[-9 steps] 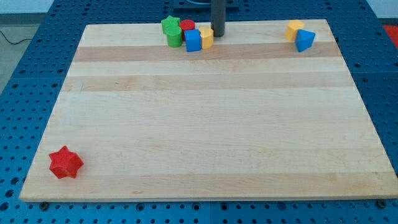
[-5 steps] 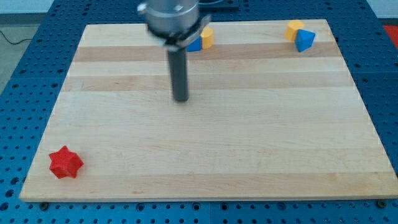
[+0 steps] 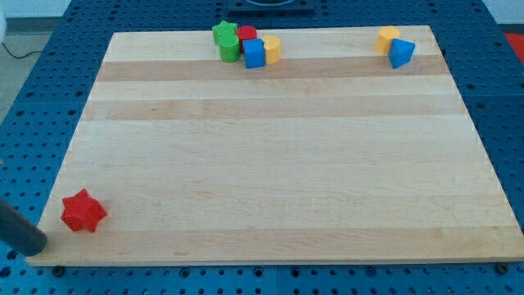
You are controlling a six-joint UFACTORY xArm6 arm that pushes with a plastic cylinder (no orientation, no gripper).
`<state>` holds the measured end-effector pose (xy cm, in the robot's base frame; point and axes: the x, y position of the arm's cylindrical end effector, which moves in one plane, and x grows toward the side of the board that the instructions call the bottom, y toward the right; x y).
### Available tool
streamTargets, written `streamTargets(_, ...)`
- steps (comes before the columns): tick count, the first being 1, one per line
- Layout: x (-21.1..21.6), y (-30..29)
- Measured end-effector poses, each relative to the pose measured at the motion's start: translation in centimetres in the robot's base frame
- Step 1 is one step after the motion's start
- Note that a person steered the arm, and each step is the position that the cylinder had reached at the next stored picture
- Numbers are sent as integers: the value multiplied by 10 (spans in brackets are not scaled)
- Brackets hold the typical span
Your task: Slide the red star towards the group of blocks
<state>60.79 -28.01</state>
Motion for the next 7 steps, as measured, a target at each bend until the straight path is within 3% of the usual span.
streamTargets(1,-13,56)
streamTargets(2,-53,105)
streamTargets(3,-84,119)
streamTargets(4,-25,94)
streamTargets(5,5,24)
streamTargets(6,-10,-24)
streamTargets(7,-28,15)
